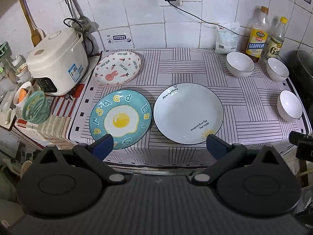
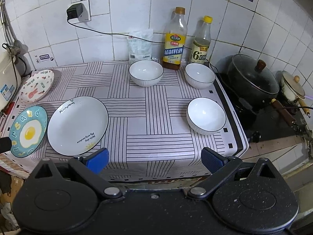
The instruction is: Organize plates and bowls
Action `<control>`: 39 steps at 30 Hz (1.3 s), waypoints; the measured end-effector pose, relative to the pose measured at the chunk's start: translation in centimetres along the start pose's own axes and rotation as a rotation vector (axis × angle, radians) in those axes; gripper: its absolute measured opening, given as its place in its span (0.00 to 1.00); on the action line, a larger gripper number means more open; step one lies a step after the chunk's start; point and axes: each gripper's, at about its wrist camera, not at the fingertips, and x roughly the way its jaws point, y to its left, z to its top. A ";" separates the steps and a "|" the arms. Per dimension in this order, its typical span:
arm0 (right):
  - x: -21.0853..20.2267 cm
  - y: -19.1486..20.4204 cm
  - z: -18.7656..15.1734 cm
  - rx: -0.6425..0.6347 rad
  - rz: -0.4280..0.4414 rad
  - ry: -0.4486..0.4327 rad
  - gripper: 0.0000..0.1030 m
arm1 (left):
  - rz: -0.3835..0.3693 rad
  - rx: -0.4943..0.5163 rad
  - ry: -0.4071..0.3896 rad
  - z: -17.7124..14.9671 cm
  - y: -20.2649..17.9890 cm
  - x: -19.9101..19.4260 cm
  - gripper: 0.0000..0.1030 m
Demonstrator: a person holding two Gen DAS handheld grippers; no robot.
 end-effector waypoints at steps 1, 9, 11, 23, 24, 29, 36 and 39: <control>0.0 0.0 0.0 -0.001 0.000 -0.001 0.99 | 0.001 -0.002 0.000 0.0 0.0 0.0 1.00; -0.1 -0.1 -0.2 -0.007 0.000 -0.010 0.99 | -0.001 0.000 0.000 -0.2 0.1 0.0 1.00; 0.0 0.0 -0.4 -0.007 -0.012 -0.007 0.99 | 0.002 0.000 0.003 -0.2 0.1 0.0 1.00; -0.4 0.2 0.1 -0.073 0.080 -0.125 0.99 | -0.082 -0.012 0.034 0.5 0.5 1.9 0.99; -0.4 0.2 0.3 -0.085 0.105 -0.154 0.99 | -0.089 -0.017 0.027 0.5 0.6 2.2 0.99; 0.7 0.7 0.7 -0.173 0.199 -0.334 1.00 | -0.102 -0.014 -0.027 0.1 1.1 4.7 0.98; 8.1 2.3 0.8 -0.224 0.342 -0.381 1.00 | -0.132 -0.041 -0.028 -0.6 0.7 10.6 0.97; 12.0 2.4 1.4 -0.132 0.436 -0.283 0.97 | -0.129 -0.060 0.013 -1.1 0.4 13.7 0.90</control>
